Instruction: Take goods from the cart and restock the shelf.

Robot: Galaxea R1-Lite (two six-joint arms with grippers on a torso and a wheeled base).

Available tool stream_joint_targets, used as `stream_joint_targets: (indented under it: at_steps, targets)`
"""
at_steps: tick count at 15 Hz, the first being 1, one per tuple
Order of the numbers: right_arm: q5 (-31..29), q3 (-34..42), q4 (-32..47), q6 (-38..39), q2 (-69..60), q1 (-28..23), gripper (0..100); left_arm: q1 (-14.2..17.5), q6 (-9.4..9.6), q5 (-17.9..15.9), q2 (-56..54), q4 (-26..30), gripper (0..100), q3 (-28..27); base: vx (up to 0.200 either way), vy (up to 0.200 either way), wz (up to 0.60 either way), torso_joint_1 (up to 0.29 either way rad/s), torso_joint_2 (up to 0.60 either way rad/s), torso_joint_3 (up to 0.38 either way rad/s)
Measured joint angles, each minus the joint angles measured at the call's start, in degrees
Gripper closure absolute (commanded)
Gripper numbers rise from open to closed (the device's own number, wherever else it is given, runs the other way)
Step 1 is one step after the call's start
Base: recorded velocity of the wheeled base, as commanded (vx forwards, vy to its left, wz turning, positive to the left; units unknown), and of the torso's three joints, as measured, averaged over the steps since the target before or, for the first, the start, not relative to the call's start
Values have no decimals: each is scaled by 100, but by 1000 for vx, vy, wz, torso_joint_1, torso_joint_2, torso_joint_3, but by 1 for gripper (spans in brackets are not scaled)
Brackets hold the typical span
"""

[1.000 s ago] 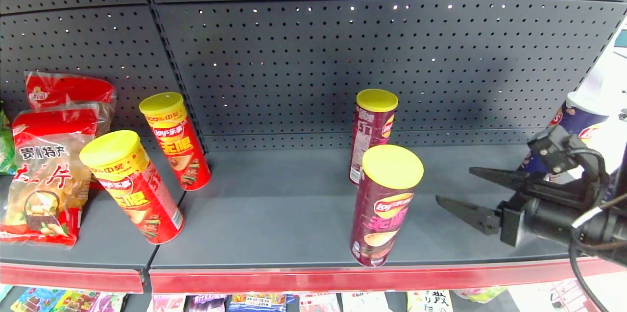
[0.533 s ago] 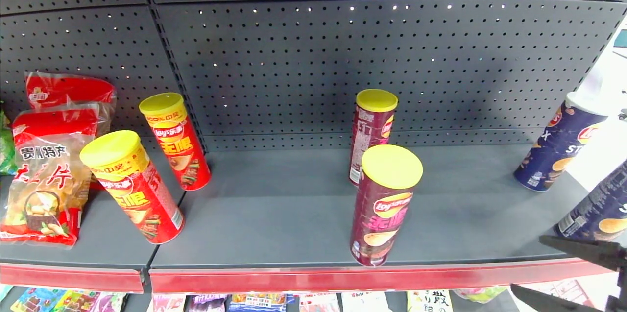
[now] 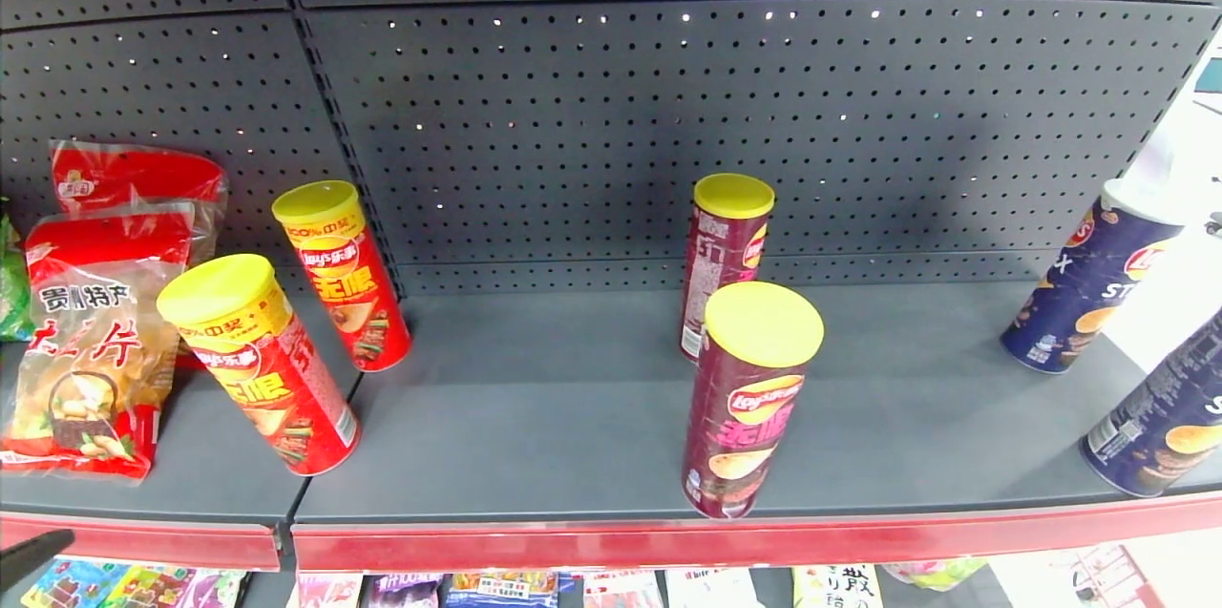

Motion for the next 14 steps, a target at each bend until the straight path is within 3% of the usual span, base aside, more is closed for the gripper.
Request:
stream_joint_targets:
  at_steps: [2, 5, 8, 11, 14]
  targets:
    - [-150, 85, 115, 57, -468, -575, 0, -98, 143, -440, 488, -255, 0, -69, 0, 0, 0, 0, 0, 0]
    - [-191, 619, 133, 55, -1345, -1304, 0, -538, 202, -677, 1492, -1047, 0, -247, 0, 0, 0, 0, 0, 0]
    - [78, 1074, -411, 33, -1694, -1476, 0, -998, 202, -719, 2614, -1753, 0, -560, 0, 0, 0, 0, 0, 0]
    - [808, 2042, -2133, -85, -1803, -1498, 0, -1624, 180, -684, 3569, -1954, 0, -998, 0, 0, 0, 0, 0, 0]
    - [1459, 2455, -2525, -228, -1836, -1503, 0, -2126, -74, -508, 4268, -1975, 0, -1345, 0, 0, 0, 0, 0, 0]
